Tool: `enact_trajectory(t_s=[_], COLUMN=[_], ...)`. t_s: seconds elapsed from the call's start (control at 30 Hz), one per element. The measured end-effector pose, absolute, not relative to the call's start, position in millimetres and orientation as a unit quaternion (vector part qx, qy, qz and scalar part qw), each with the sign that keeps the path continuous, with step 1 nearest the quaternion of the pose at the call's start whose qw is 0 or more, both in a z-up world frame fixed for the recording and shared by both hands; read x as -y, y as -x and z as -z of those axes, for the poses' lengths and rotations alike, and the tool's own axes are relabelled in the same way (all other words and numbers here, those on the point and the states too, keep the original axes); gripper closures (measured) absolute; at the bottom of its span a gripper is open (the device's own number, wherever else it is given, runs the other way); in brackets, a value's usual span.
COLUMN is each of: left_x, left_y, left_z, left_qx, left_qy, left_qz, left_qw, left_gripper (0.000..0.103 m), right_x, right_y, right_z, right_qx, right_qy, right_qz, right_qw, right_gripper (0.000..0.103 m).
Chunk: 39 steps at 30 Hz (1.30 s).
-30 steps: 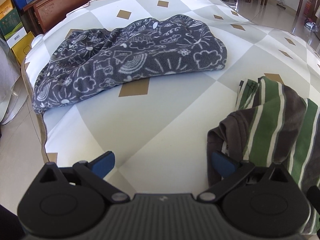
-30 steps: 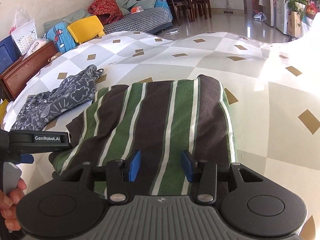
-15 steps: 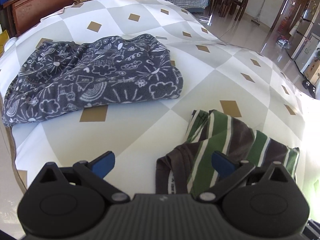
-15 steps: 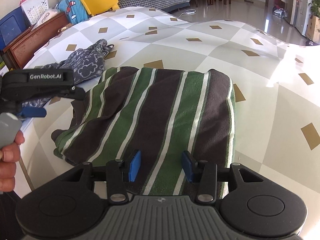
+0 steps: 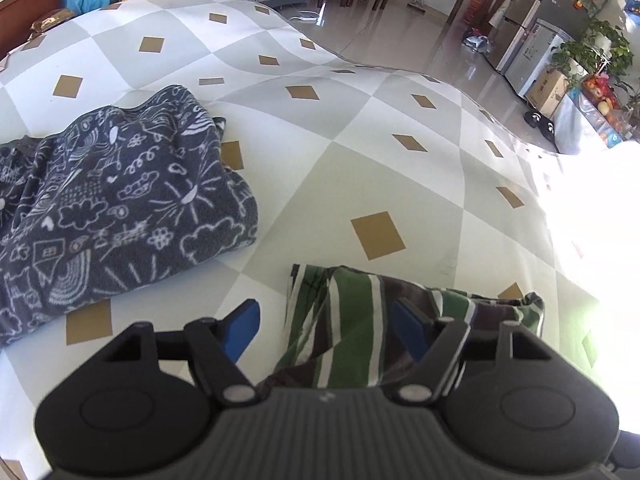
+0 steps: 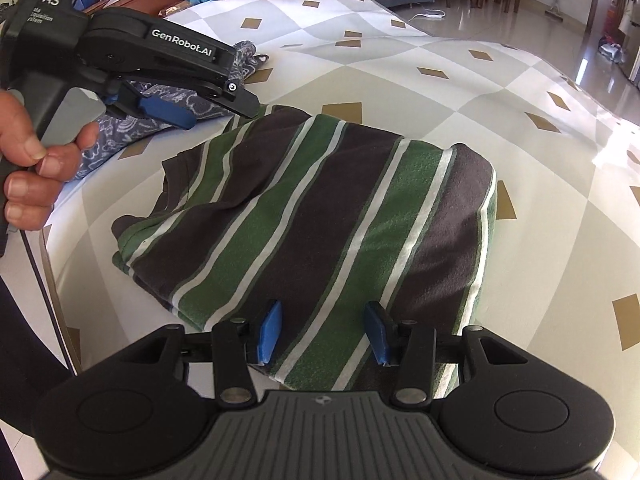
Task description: Fold clothes
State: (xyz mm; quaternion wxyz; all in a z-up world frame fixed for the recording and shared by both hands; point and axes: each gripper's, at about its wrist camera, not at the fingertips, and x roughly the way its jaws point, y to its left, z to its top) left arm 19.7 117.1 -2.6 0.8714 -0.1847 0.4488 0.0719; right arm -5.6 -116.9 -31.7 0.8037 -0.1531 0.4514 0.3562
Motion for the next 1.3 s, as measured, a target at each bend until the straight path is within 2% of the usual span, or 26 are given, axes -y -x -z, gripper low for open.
enact_trajectory(t_s=[0.1,0.27,0.43,0.77,0.83,0.97,1.03,1.07,1.3], left_x=[-119,-119,-114,-118,-118,-118,-118,-118,-118], left_y=[-22,-25,-29,-35,-37,-39,-39,-39,-40], left_z=[9,12,17,20,23,25,24,23,24], left_qx=[-0.450,-0.439,-0.445,-0.439,-0.444,-0.446,-0.444,-0.443,-0.447], left_qy=[0.191,0.192,0.180,0.197,0.205,0.208,0.207,0.204,0.176], left_qz=[-0.061,-0.042,-0.036,-0.032,-0.028,-0.033,-0.037,-0.040,-0.076], left_qw=[0.870,0.877,0.876,0.876,0.872,0.870,0.871,0.872,0.874], left_gripper=[0.035,0.042,0.057,0.062,0.073,0.083,0.094,0.096,0.096], right_x=[122,126,128,131,130,127,127,127,128], right_y=[4,6,9,16,16,18,19,19,15], right_z=[32,33,34,36,36,37,38,38,38], right_qx=[-0.450,-0.441,-0.429,-0.411,-0.410,-0.405,-0.402,-0.402,-0.404], right_qy=[0.140,0.130,0.133,0.141,0.141,0.150,0.152,0.152,0.138], right_qz=[-0.360,-0.364,-0.370,-0.378,-0.379,-0.381,-0.381,-0.381,-0.381], right_qw=[0.805,0.810,0.813,0.818,0.818,0.818,0.819,0.819,0.820], right_gripper=[0.058,0.057,0.056,0.052,0.050,0.047,0.046,0.046,0.046])
